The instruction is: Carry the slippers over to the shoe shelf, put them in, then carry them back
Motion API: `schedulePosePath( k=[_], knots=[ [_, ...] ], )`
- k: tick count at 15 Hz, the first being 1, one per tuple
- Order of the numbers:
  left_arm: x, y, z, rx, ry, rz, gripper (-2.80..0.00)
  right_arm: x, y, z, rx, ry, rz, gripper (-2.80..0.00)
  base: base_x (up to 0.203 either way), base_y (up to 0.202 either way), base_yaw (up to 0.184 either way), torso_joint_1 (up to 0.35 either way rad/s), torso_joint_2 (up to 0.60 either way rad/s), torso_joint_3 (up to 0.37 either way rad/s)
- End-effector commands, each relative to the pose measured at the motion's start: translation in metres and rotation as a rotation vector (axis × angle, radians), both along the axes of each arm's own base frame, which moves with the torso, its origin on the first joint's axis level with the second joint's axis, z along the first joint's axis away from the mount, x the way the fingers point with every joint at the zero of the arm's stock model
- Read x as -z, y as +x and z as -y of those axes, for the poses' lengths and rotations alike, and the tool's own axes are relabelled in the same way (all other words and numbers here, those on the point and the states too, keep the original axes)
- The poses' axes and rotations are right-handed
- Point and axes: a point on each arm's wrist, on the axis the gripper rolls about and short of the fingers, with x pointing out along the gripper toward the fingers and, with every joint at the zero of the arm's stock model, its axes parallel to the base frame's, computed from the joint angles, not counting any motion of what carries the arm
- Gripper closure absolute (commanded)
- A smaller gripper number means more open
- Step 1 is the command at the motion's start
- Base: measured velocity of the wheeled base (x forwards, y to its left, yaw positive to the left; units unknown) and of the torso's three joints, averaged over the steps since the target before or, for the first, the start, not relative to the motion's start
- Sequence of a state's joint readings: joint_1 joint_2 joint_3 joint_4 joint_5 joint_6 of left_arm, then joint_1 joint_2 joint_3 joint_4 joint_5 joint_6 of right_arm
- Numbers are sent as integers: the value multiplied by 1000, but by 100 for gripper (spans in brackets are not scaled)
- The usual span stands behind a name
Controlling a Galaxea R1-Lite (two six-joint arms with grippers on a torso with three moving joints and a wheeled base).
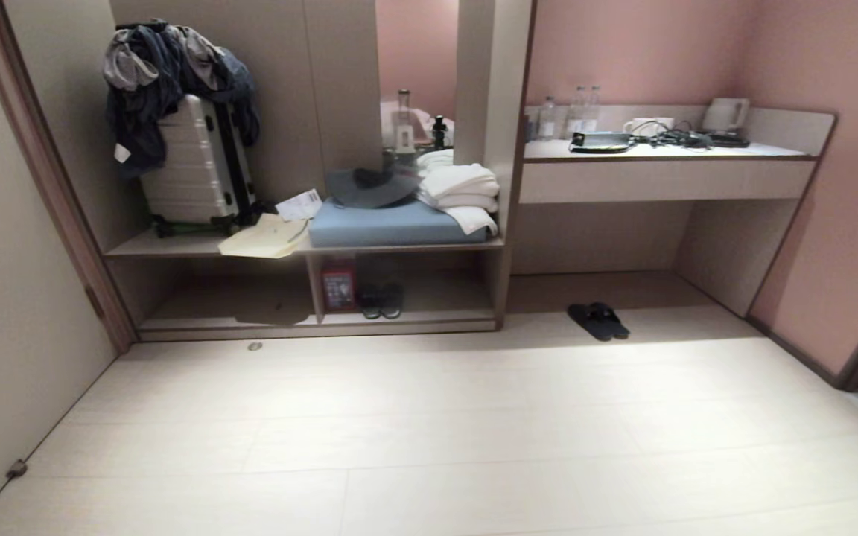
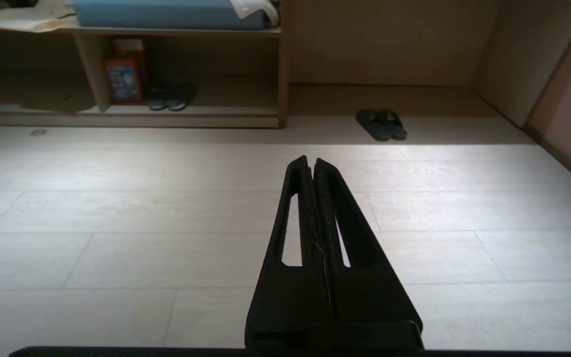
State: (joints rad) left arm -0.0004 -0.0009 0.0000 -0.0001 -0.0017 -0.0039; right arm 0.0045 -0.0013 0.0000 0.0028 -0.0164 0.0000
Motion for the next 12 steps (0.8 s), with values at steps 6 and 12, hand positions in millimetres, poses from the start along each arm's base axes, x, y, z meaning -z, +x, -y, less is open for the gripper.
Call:
schedulePosePath(
  k=[6,12],
  knots=[
    [0,0,0,-1,-1,0,0,0,0,0,0,3,1,0,-1,2,-32,1,7,4],
    [0,0,0,-1,-1,1,0,0,0,0,-1,2,2,0,0,0,0,0,0,0]
  ],
)
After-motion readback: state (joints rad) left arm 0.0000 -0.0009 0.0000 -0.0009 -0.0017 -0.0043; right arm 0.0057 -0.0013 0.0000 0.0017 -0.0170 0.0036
